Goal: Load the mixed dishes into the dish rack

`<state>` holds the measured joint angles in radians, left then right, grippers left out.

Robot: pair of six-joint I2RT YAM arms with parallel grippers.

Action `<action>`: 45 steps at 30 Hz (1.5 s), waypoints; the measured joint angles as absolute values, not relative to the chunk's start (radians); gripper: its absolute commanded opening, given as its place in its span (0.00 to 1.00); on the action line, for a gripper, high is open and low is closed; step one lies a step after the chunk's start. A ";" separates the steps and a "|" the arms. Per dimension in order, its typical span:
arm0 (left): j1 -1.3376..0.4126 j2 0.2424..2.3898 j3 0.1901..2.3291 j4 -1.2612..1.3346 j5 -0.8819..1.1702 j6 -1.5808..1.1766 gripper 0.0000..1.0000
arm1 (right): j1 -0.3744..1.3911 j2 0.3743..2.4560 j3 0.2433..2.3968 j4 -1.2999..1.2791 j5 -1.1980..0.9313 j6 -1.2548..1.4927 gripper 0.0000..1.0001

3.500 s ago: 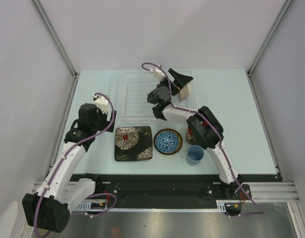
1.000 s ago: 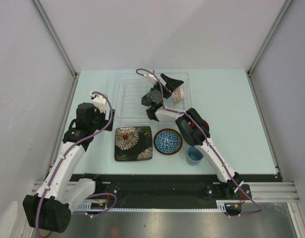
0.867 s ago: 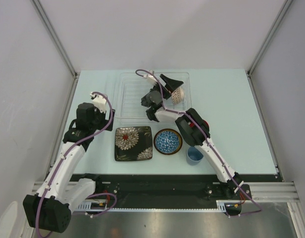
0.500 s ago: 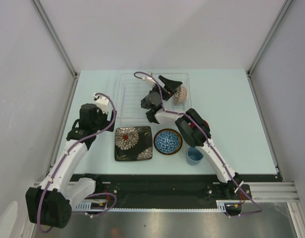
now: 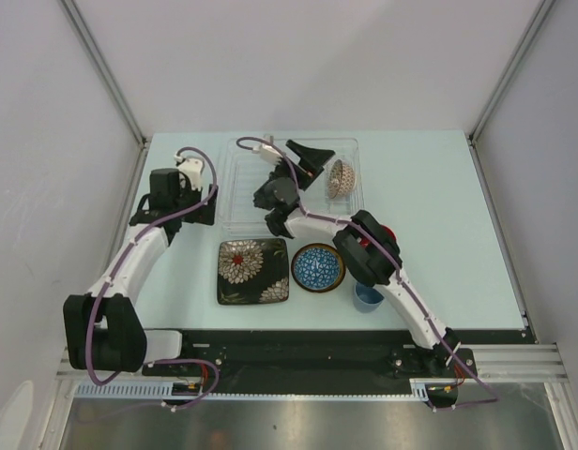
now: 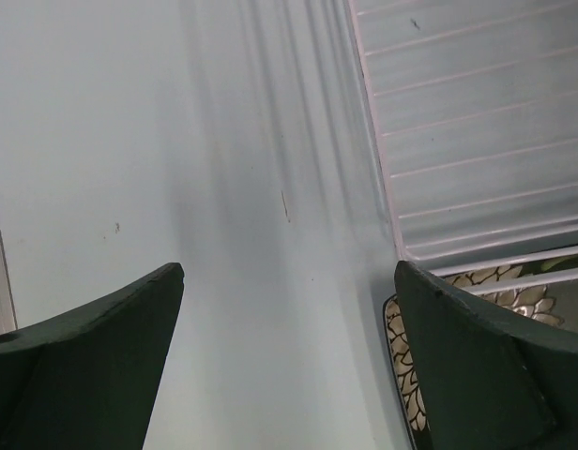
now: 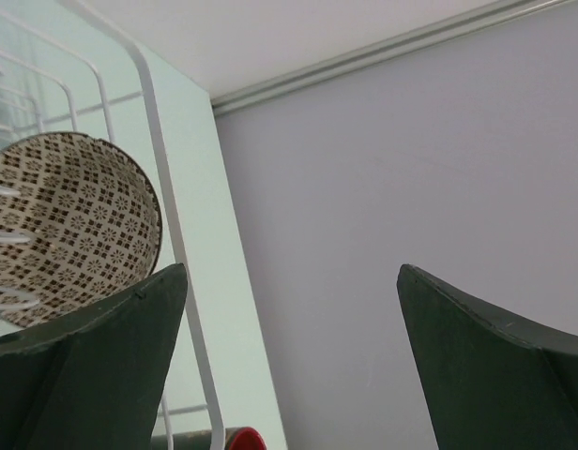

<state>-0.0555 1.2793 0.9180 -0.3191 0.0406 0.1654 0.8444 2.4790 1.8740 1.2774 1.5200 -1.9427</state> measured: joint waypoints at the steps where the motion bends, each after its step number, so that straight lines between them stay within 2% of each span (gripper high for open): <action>1: -0.047 1.287 0.934 -0.318 0.058 0.160 1.00 | 0.864 2.461 1.883 1.277 1.522 -1.943 1.00; 10: -0.032 1.281 0.947 -0.344 0.134 0.130 1.00 | 1.250 2.360 2.190 1.266 1.540 -1.913 1.00; 14: -0.032 1.246 0.961 -0.357 0.153 0.130 1.00 | 1.318 2.142 2.228 1.244 1.538 -1.861 1.00; 16: -0.030 1.245 0.969 -0.363 0.154 0.126 1.00 | 1.341 1.964 2.221 1.192 1.515 -1.689 1.00; 17: -0.029 1.245 0.971 -0.369 0.157 0.121 1.00 | 1.352 1.851 2.213 1.068 1.496 -1.549 1.00; 19: -0.029 1.243 0.971 -0.382 0.162 0.113 1.00 | 1.343 1.633 2.268 0.612 1.322 -1.139 1.00; 21: -0.028 1.237 0.971 -0.405 0.165 0.109 1.00 | 1.174 1.468 2.343 0.265 1.103 -0.742 1.00; 23: -0.027 1.224 0.974 -0.423 0.169 0.105 0.99 | 1.007 1.353 2.372 0.074 1.030 -0.487 1.00; 26: -0.023 1.188 0.978 -0.451 0.174 0.105 1.00 | 0.927 1.306 2.483 -0.193 0.840 -0.167 0.95; 27: -0.023 1.172 0.978 -0.459 0.179 0.105 1.00 | 0.918 1.306 2.492 -0.290 0.810 -0.065 0.86; 30: -0.023 1.124 0.978 -0.479 0.196 0.105 1.00 | 0.920 1.332 2.321 -0.546 0.741 0.190 0.81; 33: -0.022 1.085 0.978 -0.489 0.213 0.105 1.00 | 0.955 1.370 1.897 -0.680 0.614 0.391 0.79; 35: -0.023 1.067 0.977 -0.494 0.220 0.105 1.00 | 0.956 1.469 1.633 -0.760 0.510 0.485 0.79; 37: -0.022 1.058 0.973 -0.498 0.224 0.105 1.00 | 0.966 1.563 1.446 -0.892 0.440 0.561 0.79; 40: -0.022 1.054 0.960 -0.506 0.228 0.105 1.00 | 0.989 1.594 1.361 -1.064 0.426 0.639 0.77; 45: -0.022 1.052 0.955 -0.530 0.240 0.105 1.00 | 1.033 1.538 1.425 -1.096 0.432 0.705 0.77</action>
